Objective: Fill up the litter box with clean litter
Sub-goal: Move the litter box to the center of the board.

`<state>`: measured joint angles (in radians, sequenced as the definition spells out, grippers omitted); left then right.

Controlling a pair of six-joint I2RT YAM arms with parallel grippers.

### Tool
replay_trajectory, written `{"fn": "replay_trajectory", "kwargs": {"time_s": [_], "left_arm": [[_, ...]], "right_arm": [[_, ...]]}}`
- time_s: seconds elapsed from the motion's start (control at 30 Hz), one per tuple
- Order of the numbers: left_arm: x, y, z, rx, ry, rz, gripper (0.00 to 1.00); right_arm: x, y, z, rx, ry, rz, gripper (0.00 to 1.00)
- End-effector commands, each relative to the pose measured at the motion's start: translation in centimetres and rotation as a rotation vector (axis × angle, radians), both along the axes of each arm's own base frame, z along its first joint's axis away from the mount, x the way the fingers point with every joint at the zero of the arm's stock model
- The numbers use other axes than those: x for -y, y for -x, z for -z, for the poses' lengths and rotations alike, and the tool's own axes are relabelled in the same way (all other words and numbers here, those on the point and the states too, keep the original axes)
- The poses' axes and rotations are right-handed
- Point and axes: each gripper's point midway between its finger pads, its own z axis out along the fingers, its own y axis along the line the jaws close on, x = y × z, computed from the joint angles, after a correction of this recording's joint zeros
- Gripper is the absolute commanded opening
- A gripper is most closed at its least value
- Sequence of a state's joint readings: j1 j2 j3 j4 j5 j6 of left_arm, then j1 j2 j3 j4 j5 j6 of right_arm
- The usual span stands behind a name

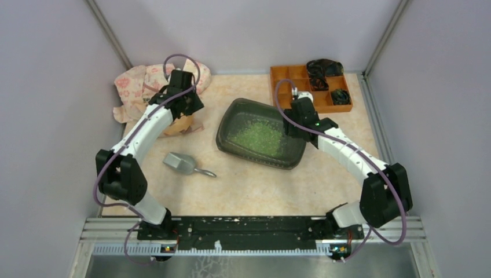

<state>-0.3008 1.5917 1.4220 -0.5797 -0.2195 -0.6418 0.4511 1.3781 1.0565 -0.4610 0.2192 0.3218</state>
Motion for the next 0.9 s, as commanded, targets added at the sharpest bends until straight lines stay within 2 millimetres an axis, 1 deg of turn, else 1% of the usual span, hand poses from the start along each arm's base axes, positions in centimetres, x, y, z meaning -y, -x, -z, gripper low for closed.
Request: {"fn": "replay_trajectory", "kwargs": {"time_s": [0.0, 0.03, 0.1, 0.2, 0.33, 0.43, 0.6, 0.7, 0.87], "left_arm": [[0.9, -0.7, 2.6, -0.036, -0.054, 0.022, 0.39], [0.9, -0.7, 3.0, -0.044, -0.062, 0.020, 0.39], [1.1, -0.7, 3.9, -0.062, -0.072, 0.019, 0.39], [1.6, -0.5, 4.9, -0.082, -0.081, 0.022, 0.39], [1.5, -0.5, 6.1, -0.093, -0.104, 0.004, 0.39], [1.5, -0.4, 6.9, -0.109, -0.113, 0.006, 0.39], [1.9, -0.3, 7.4, -0.120, -0.107, 0.015, 0.39], [2.1, -0.5, 7.7, -0.122, -0.103, 0.018, 0.38], [2.6, -0.4, 8.3, -0.132, -0.102, 0.028, 0.38]], "right_arm": [[-2.1, 0.1, 1.1, -0.027, -0.119, 0.028, 0.56], [-2.8, -0.1, 1.1, -0.029, -0.140, 0.014, 0.53], [-4.1, -0.5, 1.5, -0.046, -0.155, -0.003, 0.50], [-5.5, -1.1, 2.4, -0.073, -0.139, -0.023, 0.49], [-6.4, -1.6, 4.5, -0.119, -0.128, -0.025, 0.49], [-5.8, -1.7, 5.7, -0.146, -0.087, 0.013, 0.47], [-3.2, -1.0, 7.6, -0.188, 0.022, 0.101, 0.48], [-1.9, -0.6, 8.2, -0.203, 0.074, 0.140, 0.48], [-0.6, 0.4, 8.8, -0.215, 0.098, 0.177, 0.48]]}}
